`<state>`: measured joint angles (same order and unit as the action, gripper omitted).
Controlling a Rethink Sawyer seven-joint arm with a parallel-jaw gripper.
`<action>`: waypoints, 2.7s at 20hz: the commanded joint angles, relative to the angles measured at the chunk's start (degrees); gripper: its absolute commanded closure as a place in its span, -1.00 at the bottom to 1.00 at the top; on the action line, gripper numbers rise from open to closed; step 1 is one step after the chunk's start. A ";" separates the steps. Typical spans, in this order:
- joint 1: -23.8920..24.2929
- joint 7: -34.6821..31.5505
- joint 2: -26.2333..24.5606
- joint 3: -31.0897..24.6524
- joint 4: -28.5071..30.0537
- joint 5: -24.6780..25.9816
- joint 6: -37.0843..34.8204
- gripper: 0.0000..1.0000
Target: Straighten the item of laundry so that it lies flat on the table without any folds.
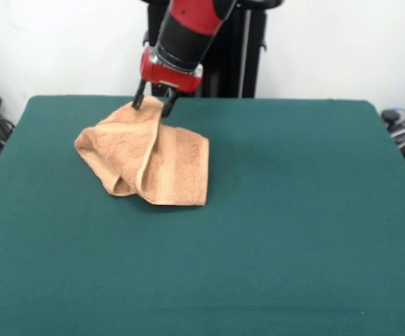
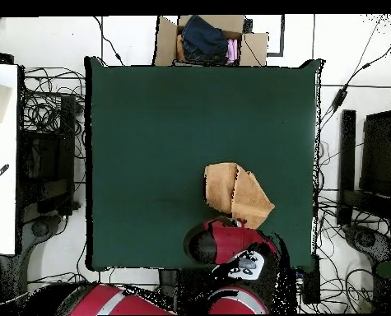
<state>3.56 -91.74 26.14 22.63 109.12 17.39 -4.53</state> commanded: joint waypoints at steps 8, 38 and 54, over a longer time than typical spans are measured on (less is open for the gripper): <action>-1.24 -9.00 -1.18 -4.84 0.60 -1.62 -2.79 1.00; -12.24 -12.17 -2.36 -0.52 -4.25 -9.00 -14.36 1.00; -13.80 -13.18 -4.48 -0.18 -6.81 -11.86 -15.56 1.00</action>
<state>-8.42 -91.74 24.46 24.53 107.96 10.05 -15.22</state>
